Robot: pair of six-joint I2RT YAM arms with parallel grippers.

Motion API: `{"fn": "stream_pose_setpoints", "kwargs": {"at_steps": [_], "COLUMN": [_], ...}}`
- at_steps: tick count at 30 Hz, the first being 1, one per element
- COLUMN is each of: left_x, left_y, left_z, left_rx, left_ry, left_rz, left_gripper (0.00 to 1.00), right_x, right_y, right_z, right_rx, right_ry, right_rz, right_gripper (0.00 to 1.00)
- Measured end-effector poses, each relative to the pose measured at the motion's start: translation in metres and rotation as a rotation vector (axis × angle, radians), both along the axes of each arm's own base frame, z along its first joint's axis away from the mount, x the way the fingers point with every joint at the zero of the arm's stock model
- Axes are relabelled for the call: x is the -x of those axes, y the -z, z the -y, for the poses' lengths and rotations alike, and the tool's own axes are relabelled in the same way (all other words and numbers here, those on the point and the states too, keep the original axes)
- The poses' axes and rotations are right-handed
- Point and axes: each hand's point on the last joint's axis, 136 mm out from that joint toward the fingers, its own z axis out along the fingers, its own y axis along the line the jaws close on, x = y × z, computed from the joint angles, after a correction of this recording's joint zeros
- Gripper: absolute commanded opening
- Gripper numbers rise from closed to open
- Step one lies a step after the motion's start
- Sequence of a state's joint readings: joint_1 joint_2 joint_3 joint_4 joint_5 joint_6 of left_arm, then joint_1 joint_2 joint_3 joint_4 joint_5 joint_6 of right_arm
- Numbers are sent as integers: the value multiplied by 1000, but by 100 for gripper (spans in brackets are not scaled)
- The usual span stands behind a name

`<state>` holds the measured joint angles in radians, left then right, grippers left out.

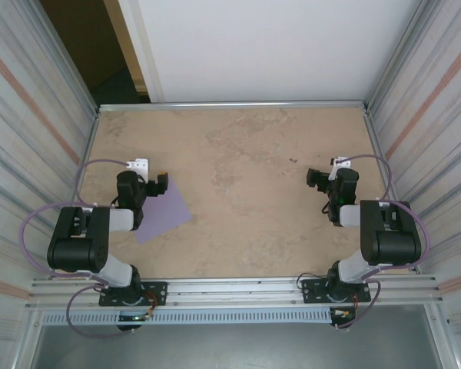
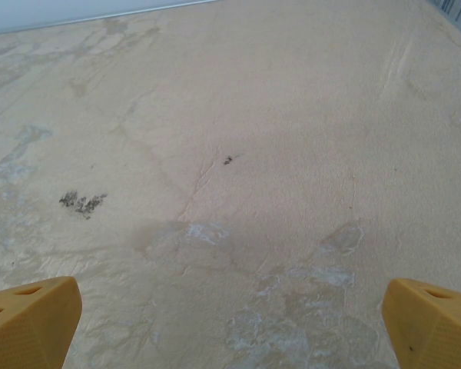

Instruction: Fold a paper plane with a square sheet of paper (pick it up from the middle)

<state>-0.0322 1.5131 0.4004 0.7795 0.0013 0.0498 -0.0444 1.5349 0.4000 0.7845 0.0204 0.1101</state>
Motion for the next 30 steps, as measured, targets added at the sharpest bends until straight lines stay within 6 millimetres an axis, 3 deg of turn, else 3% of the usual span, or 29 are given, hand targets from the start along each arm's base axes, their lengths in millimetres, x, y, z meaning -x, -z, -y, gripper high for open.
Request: {"fn": "stream_pose_setpoints", "kwargs": {"at_steps": [5, 8, 12, 16, 19, 22, 25, 28, 30], "left_x": [1, 3, 9, 7, 6, 13, 22, 35, 47], "left_y": [-3, -16, -41, -79, -114, -136, -133, -101, -67], "left_z": [-2, -9, -14, -12, -7, 0, 6, 14, 19], "left_rx": [3, -1, 2, 53, 153, 288, 409, 508, 555], "left_ry": [-3, -37, -78, -105, -123, -137, -171, -209, -232], "left_rz": [6, 28, 42, 36, 36, 3, -82, -229, -336], "left_gripper": [99, 99, 99, 99, 99, 99, 99, 98, 98], "right_x": [0, -2, -17, -21, -18, -12, -3, 10, 15], "right_y": [1, -4, -45, -89, -112, -126, -125, -113, -106], "right_z": [0, -4, -14, -38, -59, -81, -106, -131, -146], "right_rx": [1, 14, 34, 24, -35, -115, -199, -294, -334], "right_ry": [-1, -13, -30, -63, -87, -104, -135, -176, -191], "right_rz": [-8, -51, -24, 7, -12, -50, -102, -192, -248], "right_gripper": [99, 99, 99, 99, 99, 99, 99, 99, 99]}}
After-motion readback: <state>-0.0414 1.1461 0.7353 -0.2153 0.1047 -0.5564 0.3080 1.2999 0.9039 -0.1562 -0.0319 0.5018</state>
